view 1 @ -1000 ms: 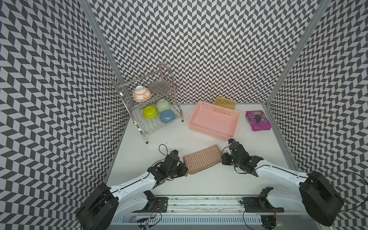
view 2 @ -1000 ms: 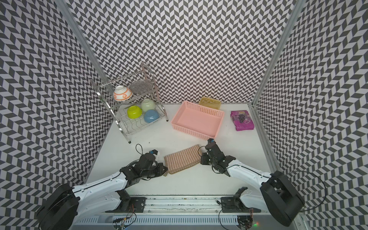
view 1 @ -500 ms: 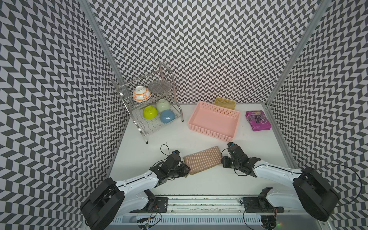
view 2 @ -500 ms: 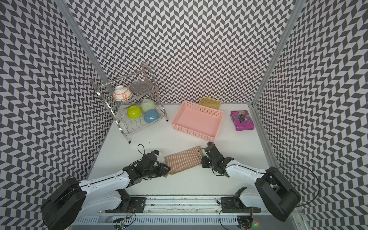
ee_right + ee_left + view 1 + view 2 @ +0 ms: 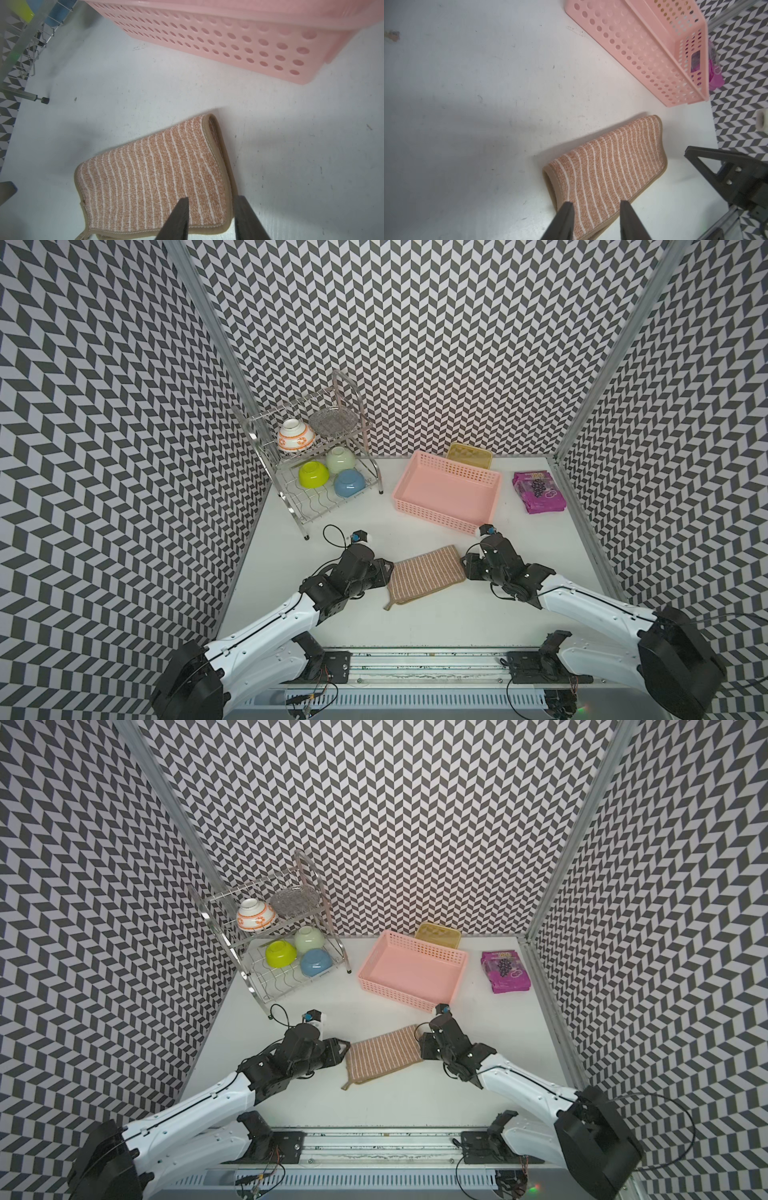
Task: Fold the square dishcloth
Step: Smooth out the cleaning item at the center of the board.
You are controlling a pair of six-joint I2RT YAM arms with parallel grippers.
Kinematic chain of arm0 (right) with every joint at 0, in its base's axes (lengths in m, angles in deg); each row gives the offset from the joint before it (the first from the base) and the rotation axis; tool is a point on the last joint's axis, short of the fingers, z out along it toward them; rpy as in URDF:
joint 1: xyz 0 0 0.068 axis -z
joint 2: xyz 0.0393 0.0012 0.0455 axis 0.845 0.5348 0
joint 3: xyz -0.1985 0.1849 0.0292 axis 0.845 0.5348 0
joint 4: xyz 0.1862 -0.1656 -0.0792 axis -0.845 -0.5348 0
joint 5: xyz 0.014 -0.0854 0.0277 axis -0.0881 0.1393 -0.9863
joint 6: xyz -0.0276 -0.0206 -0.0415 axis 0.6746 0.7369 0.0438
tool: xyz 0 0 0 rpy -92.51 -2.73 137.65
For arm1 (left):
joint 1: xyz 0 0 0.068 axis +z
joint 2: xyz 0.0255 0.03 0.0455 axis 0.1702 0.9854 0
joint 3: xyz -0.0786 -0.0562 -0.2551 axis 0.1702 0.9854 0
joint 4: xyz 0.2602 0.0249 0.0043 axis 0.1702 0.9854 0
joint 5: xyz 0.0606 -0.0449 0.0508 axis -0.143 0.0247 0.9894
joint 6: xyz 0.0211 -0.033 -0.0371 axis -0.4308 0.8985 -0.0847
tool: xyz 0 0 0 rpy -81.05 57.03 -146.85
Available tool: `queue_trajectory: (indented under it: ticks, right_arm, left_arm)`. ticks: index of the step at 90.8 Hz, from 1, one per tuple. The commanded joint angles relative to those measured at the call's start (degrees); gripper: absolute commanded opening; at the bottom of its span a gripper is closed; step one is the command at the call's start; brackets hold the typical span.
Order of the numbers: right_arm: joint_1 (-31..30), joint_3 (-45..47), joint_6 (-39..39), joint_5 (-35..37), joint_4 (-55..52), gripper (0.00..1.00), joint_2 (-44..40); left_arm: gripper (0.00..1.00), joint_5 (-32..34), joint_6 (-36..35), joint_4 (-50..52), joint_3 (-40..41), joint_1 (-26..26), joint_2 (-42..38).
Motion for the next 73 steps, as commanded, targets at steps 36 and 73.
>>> queue_trajectory:
  ticks: [36, 73]
  right_arm:
    - [-0.6, -5.3, 2.8, -6.1, 10.7, 0.33, 11.8]
    - [-0.3, -5.9, 1.7, -2.3, 12.8, 0.23, 19.0]
  left_arm:
    - [0.13, -4.3, -2.5, -16.8, 1.2, 1.5, 14.7]
    - [0.07, -5.5, -2.6, -21.8, 6.0, 4.8, 21.4]
